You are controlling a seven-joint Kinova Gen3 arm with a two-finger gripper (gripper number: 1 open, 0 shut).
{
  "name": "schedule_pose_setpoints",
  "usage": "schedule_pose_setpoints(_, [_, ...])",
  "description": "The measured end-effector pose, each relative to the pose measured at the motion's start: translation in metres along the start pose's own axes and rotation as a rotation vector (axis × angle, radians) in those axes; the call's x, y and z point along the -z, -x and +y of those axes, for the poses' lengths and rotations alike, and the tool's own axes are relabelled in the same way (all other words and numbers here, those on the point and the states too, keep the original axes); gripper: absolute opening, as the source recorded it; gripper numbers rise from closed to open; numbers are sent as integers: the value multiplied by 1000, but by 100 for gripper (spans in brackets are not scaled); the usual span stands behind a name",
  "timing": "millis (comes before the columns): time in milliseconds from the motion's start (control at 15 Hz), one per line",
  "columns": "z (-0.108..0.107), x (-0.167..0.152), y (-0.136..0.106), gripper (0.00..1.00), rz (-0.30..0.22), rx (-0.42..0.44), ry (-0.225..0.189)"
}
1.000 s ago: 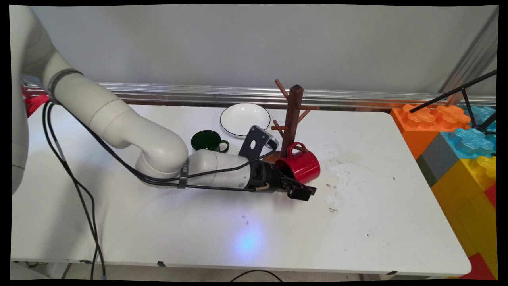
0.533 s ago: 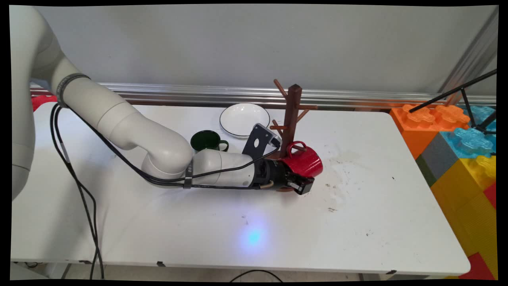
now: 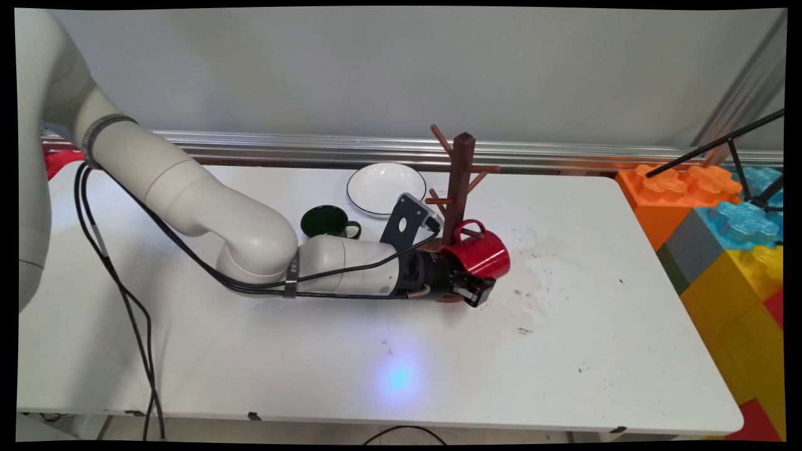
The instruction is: Place the picked object on the table
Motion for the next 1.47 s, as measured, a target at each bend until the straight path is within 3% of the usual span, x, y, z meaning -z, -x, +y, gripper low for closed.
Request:
schedule_pose_setpoints(1000, [49, 55, -12, 0, 40, -57, 122])
schedule_pose_setpoints(1467, [61, 79, -19, 0, 40, -120, 157])
